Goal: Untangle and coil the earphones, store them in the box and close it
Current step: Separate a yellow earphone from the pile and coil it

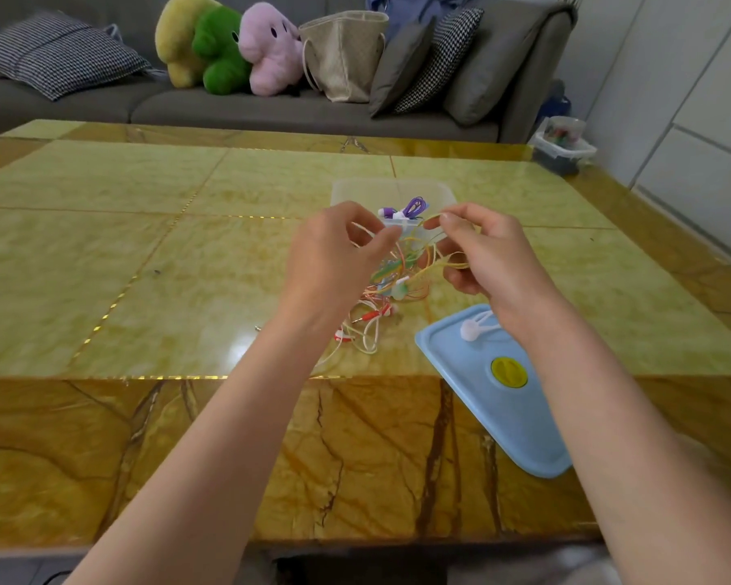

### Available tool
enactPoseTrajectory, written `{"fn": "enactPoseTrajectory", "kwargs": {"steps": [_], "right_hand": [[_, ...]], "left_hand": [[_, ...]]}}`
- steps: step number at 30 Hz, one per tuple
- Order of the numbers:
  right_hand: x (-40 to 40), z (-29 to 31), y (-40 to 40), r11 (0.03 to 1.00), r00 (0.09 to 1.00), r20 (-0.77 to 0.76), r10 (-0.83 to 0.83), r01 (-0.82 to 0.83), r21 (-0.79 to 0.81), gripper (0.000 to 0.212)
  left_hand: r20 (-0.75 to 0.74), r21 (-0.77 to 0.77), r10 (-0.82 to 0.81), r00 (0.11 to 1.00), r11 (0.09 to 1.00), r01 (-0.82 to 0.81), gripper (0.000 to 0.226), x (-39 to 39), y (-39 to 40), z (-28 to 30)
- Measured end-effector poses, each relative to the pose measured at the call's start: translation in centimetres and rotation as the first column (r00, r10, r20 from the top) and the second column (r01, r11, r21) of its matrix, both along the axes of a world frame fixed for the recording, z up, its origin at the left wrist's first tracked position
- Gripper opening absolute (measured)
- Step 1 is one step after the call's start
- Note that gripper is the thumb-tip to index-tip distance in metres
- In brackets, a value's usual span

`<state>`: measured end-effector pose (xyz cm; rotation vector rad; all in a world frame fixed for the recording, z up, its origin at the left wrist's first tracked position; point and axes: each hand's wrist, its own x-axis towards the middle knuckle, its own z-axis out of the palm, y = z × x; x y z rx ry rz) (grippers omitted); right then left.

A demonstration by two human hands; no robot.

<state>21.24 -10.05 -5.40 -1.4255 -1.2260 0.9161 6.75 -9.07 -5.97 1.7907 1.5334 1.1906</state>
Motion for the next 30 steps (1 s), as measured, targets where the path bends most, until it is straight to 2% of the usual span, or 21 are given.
{"fn": "enactPoseTrajectory", "kwargs": {"steps": [2, 5, 8, 10, 12, 14, 15, 17, 18, 19, 20, 21, 23, 24, 25, 27, 29, 30], "right_hand": [[-0.1, 0.2, -0.2, 0.997, 0.997, -0.037, 0.07, -0.069, 0.032, 0.023], [-0.5, 0.4, -0.5, 0.984, 0.979, -0.112, 0.168, -0.159, 0.082, 0.02], [-0.1, 0.4, -0.2, 0.989, 0.963, -0.256, 0.088, -0.055, 0.134, 0.021], [0.9, 0.4, 0.3, 0.987, 0.917, -0.392, -0.075, 0.124, 0.102, 0.024], [2.1, 0.2, 0.8, 0.967, 0.823, -0.53, -0.206, 0.255, 0.02, 0.026], [2.8, 0.0, 1.1, 0.948, 0.734, -0.623, -0.272, 0.316, -0.041, 0.027], [3.0, 0.0, 1.2, 0.94, 0.707, -0.643, -0.293, 0.335, -0.061, 0.027], [3.2, 0.0, 1.3, 0.932, 0.681, -0.659, -0.32, 0.353, -0.087, 0.027], [3.2, 0.0, 1.3, 0.934, 0.666, -0.676, -0.315, 0.345, -0.096, 0.027], [3.1, 0.0, 1.3, 0.941, 0.647, -0.7, -0.3, 0.319, -0.108, 0.026], [3.0, 0.0, 1.2, 0.953, 0.629, -0.726, -0.278, 0.276, -0.126, 0.024], [2.8, 0.0, 1.1, 0.965, 0.615, -0.747, -0.251, 0.221, -0.143, 0.022], [2.2, 0.0, 0.8, 0.981, 0.603, -0.774, -0.194, 0.112, -0.159, 0.014], [1.9, 0.1, 0.7, 0.985, 0.606, -0.777, -0.168, 0.076, -0.153, 0.01], [1.7, 0.1, 0.6, 0.989, 0.62, -0.772, -0.139, 0.048, -0.139, 0.008], [1.2, 0.1, 0.7, 0.994, 0.653, -0.753, -0.083, 0.004, -0.106, 0.012], [0.9, 0.1, 0.8, 0.997, 0.654, -0.754, -0.052, -0.011, -0.078, 0.016], [0.7, 0.1, 0.8, 0.998, 0.645, -0.764, -0.039, -0.016, -0.064, 0.017]], "left_hand": [[0.117, -0.137, -0.047, 0.992, 0.989, 0.063, 0.016, 0.4, -0.1, -0.1], [0.179, -0.239, -0.074, 0.981, 0.964, 0.116, 0.012, 0.6, -0.1, -0.7], [0.468, -0.233, -0.018, 0.883, 0.962, 0.143, 0.02, 0.1, 0.0, -0.1], [0.709, -0.263, 0.079, 0.701, 0.952, 0.158, 0.019, -0.8, 0.3, 0.5], [0.883, -0.319, 0.201, 0.424, 0.92, 0.228, 0.016, -1.8, 0.9, 0.6], [0.942, -0.33, 0.292, 0.164, 0.892, 0.309, 0.014, -2.5, 1.4, 0.4], [0.945, -0.323, 0.321, 0.062, 0.888, 0.326, 0.016, -2.8, 1.4, 0.4], [0.933, -0.309, 0.35, -0.076, 0.894, 0.326, 0.021, -3.1, 1.6, 0.5], [0.929, -0.304, 0.354, -0.109, 0.896, 0.325, 0.023, -3.3, 1.8, 0.5], [0.929, -0.31, 0.357, -0.096, 0.893, 0.326, 0.023, -3.4, 2.0, 0.4], [0.933, -0.329, 0.357, -0.032, 0.888, 0.321, 0.021, -3.4, 2.2, 0.3], [0.931, -0.366, 0.354, 0.094, 0.885, 0.289, 0.018, -3.3, 2.3, 0.2], [0.816, -0.422, 0.311, 0.487, 0.896, 0.136, 0.007, -2.7, 2.1, -0.1], [0.692, -0.413, 0.261, 0.673, 0.908, 0.072, 0.003, -2.3, 1.8, -0.1], [0.55, -0.385, 0.203, 0.81, 0.922, 0.03, 0.009, -1.9, 1.6, -0.3], [0.267, -0.271, 0.08, 0.96, 0.962, -0.005, 0.02, -1.4, 1.2, -0.6], [-0.068, -0.054, 0.049, 0.996, 0.997, -0.052, 0.024, -0.9, 0.8, -0.8], [-0.16, 0.039, 0.026, 0.987, 0.999, -0.02, 0.025, -0.6, 0.7, -0.9]]}}
